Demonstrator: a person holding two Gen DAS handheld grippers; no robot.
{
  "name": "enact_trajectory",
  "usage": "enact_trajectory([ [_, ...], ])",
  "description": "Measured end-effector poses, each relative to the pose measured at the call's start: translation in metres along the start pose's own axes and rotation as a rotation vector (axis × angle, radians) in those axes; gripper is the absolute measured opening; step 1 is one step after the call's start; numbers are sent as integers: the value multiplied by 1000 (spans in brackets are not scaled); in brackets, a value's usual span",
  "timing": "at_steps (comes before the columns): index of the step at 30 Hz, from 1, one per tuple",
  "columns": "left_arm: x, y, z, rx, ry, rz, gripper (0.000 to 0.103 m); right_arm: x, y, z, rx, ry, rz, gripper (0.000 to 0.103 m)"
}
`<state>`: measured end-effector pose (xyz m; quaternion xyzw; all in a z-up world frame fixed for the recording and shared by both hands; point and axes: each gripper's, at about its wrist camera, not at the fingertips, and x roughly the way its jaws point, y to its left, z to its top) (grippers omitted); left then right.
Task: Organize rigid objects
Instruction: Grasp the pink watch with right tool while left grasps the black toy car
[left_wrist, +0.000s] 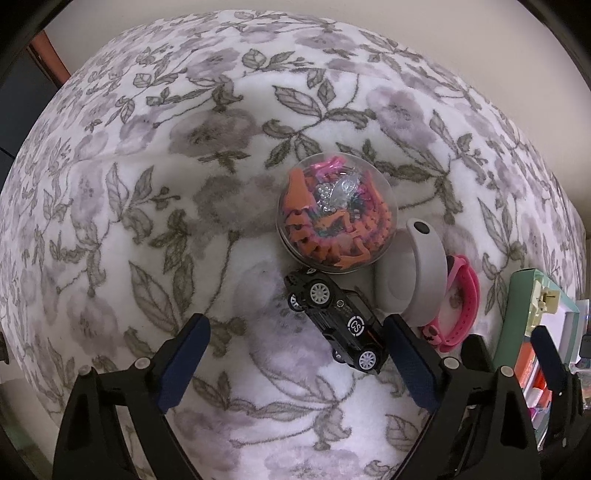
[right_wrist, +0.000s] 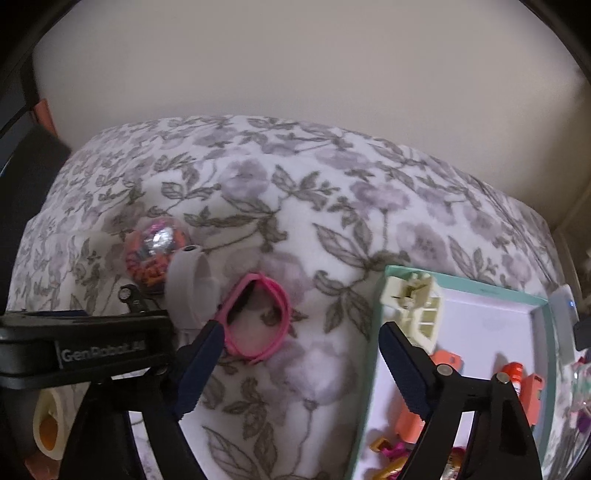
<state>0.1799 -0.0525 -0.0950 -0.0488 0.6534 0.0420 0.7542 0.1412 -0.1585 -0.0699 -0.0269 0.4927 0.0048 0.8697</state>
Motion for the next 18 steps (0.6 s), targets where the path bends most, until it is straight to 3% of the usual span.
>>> enact_trajectory([
  [9,0,1,0,-20,8,-5,94,23,9,-10,11,38,70,78],
  [11,0,-1,0,-23,8,-21,87,28,8,-11,49,50,95,77],
  [18,0,-7,-1,-16,4,-23,83,35,10,-13,65,45,83,74],
])
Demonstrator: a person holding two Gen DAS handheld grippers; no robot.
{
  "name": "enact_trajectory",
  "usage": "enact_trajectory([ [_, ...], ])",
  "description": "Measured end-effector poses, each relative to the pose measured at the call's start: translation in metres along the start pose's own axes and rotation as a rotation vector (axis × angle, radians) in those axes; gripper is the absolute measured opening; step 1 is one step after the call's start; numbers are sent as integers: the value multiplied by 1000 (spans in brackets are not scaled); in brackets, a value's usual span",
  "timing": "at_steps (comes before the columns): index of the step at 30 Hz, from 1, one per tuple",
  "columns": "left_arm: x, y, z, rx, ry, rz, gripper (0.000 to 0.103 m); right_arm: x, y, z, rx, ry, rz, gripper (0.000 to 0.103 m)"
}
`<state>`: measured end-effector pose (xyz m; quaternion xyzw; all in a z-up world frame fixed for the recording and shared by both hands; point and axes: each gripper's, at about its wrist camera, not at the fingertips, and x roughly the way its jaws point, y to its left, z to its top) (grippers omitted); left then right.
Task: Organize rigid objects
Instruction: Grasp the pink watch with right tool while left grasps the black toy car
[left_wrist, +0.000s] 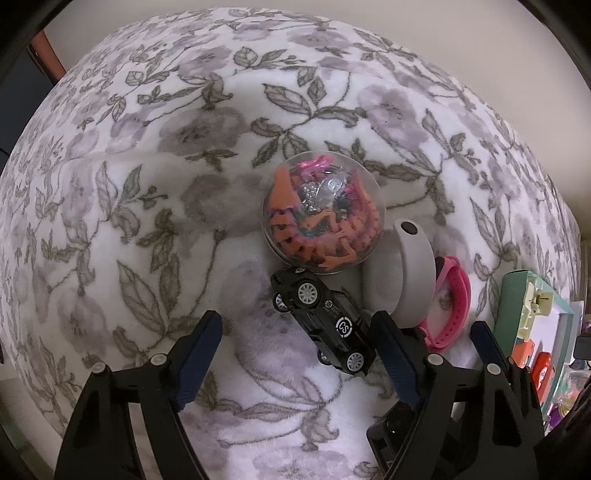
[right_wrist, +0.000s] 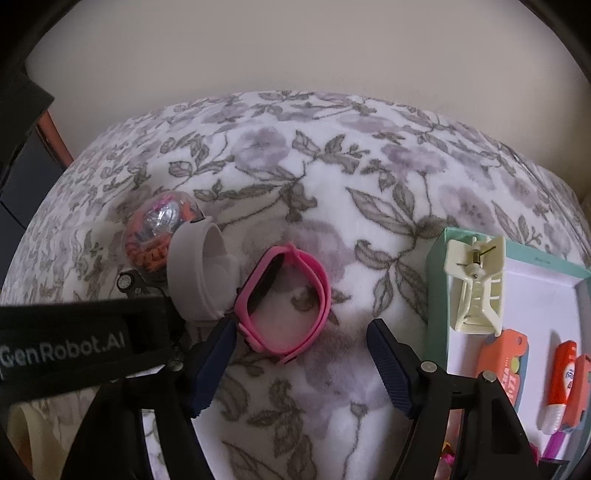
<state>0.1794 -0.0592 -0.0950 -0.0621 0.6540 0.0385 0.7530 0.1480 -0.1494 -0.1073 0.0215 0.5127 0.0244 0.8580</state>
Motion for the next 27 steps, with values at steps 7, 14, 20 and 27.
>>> enact_trajectory([
  [7,4,1,1,-13,6,-13,83,2,3,-1,-6,-19,-17,64],
  [14,13,3,-1,-11,21,-33,61,1,7,-2,-30,-27,7,51],
  [20,11,2,0,-16,8,3,43,-2,1,-1,-17,-17,26,50],
  [27,12,9,3,-36,3,-4,34,-7,-10,1,27,-12,59,50],
])
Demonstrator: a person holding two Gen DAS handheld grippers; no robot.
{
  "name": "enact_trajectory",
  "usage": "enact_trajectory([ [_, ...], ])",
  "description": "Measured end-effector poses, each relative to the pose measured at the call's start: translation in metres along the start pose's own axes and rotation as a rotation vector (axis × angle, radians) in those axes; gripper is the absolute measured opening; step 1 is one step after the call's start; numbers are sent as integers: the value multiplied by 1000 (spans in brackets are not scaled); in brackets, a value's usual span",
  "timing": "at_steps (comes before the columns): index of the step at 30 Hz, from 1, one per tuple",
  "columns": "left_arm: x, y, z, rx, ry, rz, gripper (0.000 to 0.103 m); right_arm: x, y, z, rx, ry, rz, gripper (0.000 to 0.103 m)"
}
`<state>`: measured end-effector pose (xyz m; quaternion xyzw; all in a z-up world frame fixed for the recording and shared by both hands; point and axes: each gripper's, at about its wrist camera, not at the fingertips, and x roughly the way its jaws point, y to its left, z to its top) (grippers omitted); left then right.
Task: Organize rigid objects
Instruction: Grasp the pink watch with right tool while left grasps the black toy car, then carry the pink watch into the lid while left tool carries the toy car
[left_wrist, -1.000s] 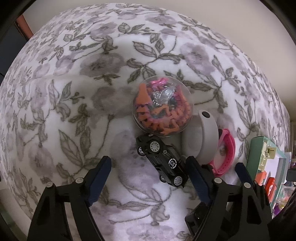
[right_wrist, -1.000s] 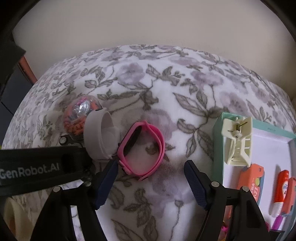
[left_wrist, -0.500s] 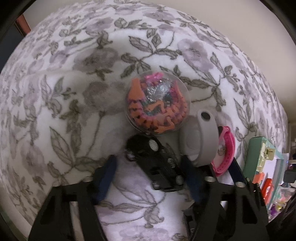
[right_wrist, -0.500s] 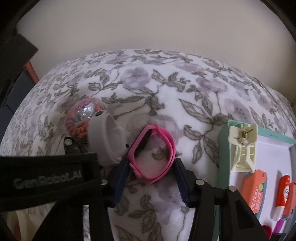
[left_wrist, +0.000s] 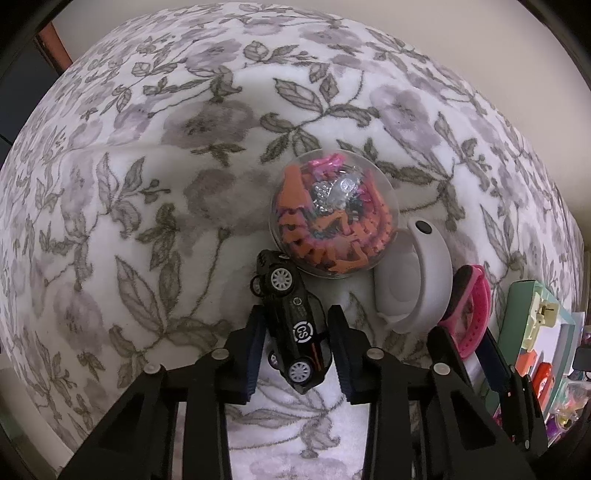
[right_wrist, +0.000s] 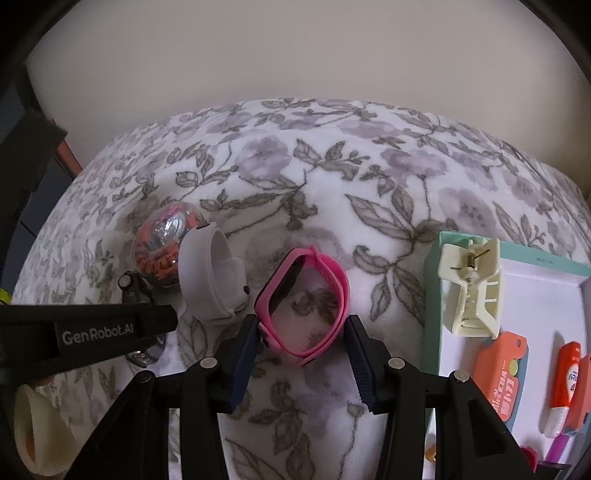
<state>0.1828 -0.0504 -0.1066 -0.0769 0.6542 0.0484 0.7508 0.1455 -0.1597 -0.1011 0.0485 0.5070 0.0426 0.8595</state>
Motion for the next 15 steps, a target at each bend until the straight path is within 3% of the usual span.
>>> enact_trajectory([
  [8,-13,21,16,-32,-21,-38,31,-16,-13,8,57,-25,57,49],
  [15,-55,37,27,-40,-111,-78,31,-45,-18,19,65,-93,59,49],
])
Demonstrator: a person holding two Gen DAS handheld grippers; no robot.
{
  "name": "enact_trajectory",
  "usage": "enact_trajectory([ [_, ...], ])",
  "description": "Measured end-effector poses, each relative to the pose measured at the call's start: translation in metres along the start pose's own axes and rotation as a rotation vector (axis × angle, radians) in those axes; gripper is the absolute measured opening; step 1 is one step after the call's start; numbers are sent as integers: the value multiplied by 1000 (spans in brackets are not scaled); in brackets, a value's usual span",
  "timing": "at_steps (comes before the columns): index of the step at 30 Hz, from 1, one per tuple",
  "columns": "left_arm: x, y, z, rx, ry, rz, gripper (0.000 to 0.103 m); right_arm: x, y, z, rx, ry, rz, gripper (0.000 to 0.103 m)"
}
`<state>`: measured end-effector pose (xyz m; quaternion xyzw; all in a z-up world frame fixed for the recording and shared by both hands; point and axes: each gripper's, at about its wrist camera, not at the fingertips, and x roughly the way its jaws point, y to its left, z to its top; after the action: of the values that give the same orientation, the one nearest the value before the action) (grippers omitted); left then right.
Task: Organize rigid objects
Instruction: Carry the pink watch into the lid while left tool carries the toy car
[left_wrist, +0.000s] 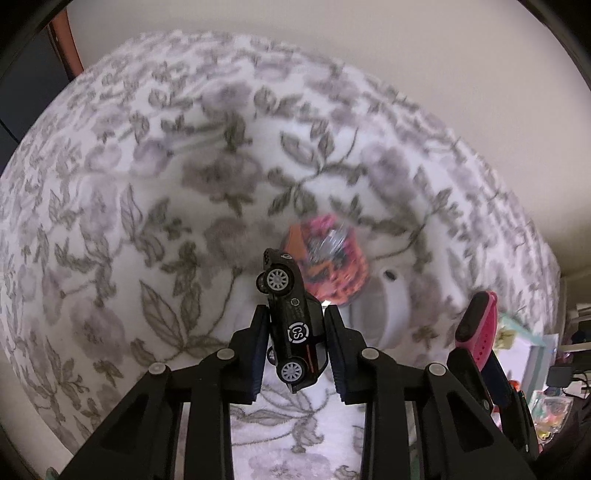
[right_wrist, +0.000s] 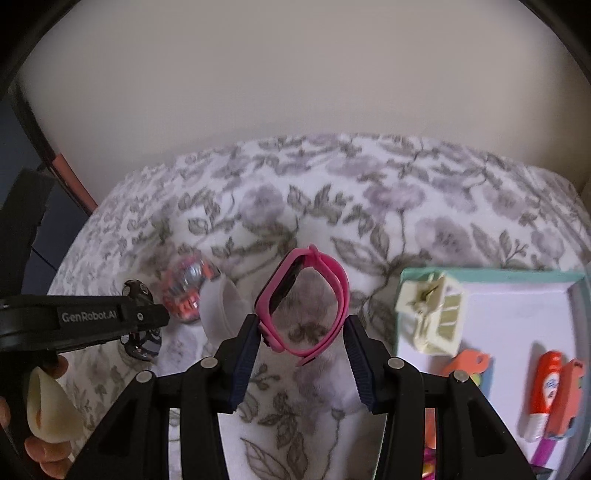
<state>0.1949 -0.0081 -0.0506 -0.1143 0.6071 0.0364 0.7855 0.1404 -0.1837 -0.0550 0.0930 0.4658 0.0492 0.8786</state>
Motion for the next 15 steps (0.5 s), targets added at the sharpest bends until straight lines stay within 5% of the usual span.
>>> enact_trajectory([
  [15,-73,-72,-11,140,-158,-181,31,-86,-55,29,96,-106,-120,49],
])
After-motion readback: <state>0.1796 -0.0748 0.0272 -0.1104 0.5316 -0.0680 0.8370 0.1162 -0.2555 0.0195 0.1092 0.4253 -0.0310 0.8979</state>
